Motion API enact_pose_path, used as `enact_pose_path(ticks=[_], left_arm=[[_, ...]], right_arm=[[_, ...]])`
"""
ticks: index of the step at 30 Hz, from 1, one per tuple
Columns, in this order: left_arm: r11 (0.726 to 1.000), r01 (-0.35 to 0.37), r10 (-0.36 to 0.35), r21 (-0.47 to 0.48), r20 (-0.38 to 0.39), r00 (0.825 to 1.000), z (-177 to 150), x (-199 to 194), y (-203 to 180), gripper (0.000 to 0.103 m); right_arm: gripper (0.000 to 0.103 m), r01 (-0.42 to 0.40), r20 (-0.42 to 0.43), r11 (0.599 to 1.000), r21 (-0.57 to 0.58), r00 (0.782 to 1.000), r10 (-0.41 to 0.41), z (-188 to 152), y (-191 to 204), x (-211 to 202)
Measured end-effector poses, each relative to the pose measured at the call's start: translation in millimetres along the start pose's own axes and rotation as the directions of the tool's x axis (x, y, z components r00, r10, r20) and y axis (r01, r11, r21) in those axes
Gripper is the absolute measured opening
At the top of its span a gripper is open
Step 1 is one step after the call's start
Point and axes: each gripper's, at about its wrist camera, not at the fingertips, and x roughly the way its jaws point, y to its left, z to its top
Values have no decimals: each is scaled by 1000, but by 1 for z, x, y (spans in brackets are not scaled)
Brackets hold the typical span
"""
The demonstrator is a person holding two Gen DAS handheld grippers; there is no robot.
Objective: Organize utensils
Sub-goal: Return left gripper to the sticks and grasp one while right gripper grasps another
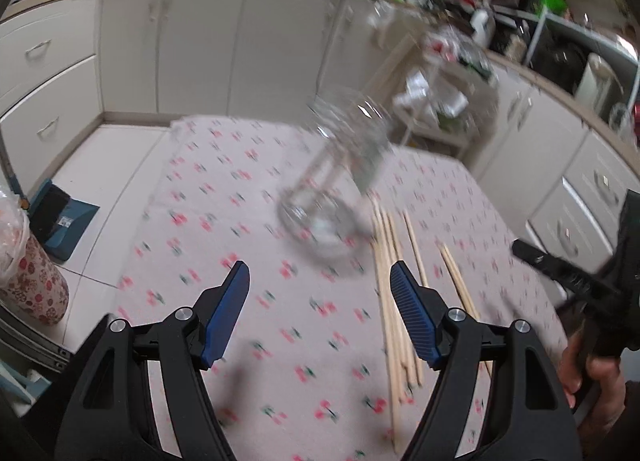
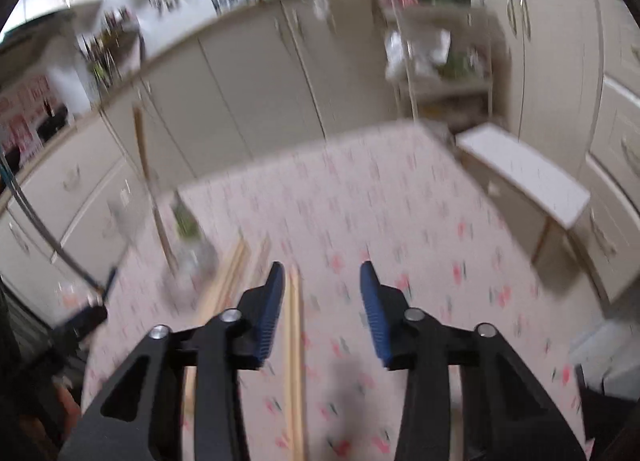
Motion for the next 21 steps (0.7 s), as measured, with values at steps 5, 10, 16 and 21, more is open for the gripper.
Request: enact_pose_path(ticks=[5,10,16,21], left_arm=[[996,-19,23,88,-52,998,-13,7,-27,69],[996,-46,52,79,-75,996,-2,21,-28,69],[990,-76,90,120,-114,989,5,48,-33,69],[983,-105,128,148,-152,980,5,69,-39,69]], right_arm=[[34,1,-60,998,-56,998,-4,-17,8,11],[34,35,-84,993,-115,995,-45,-21,17,22],[34,91,-96,983,-157,990,-107,-24,16,31],[34,97,-102,983,-156,988,-114,-23,12,34]])
